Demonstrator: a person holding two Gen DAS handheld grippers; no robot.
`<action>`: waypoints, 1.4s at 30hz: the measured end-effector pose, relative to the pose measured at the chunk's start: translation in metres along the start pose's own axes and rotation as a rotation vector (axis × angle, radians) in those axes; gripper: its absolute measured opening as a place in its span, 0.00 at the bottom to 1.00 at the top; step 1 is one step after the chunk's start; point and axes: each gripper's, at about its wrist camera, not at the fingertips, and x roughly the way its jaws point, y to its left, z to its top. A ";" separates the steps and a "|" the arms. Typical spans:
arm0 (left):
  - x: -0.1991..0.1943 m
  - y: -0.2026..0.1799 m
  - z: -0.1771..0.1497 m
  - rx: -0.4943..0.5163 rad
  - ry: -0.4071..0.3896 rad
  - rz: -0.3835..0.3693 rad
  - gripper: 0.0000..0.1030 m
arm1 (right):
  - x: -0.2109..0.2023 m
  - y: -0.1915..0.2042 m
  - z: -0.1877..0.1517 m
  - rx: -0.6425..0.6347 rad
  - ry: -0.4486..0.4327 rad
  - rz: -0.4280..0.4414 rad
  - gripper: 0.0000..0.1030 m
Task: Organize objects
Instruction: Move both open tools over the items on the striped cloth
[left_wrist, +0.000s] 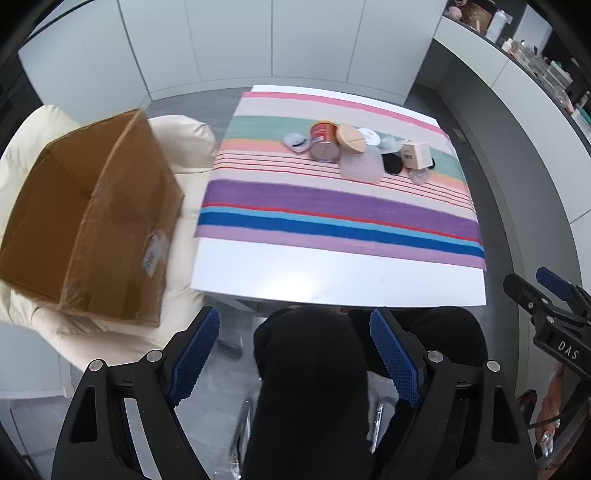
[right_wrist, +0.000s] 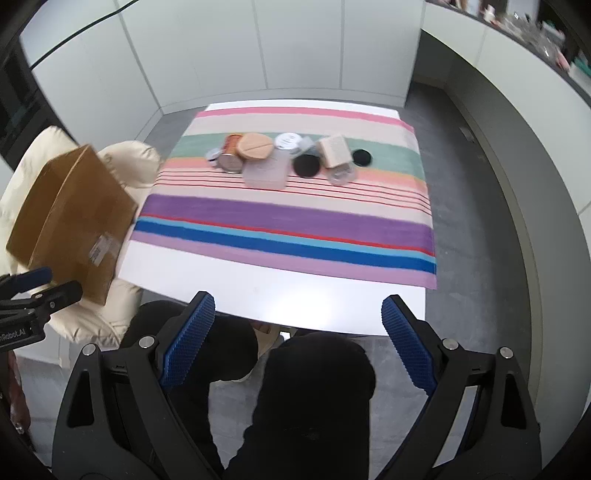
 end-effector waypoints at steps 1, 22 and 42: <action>0.003 -0.004 0.002 0.005 0.003 -0.002 0.82 | 0.002 -0.006 0.000 0.010 0.000 -0.006 0.91; 0.044 -0.041 0.024 0.039 0.059 -0.036 0.82 | 0.040 -0.050 0.004 0.049 -0.002 -0.058 0.91; 0.103 -0.059 0.069 0.043 0.072 -0.042 0.82 | 0.117 -0.065 0.051 0.009 -0.012 0.018 0.91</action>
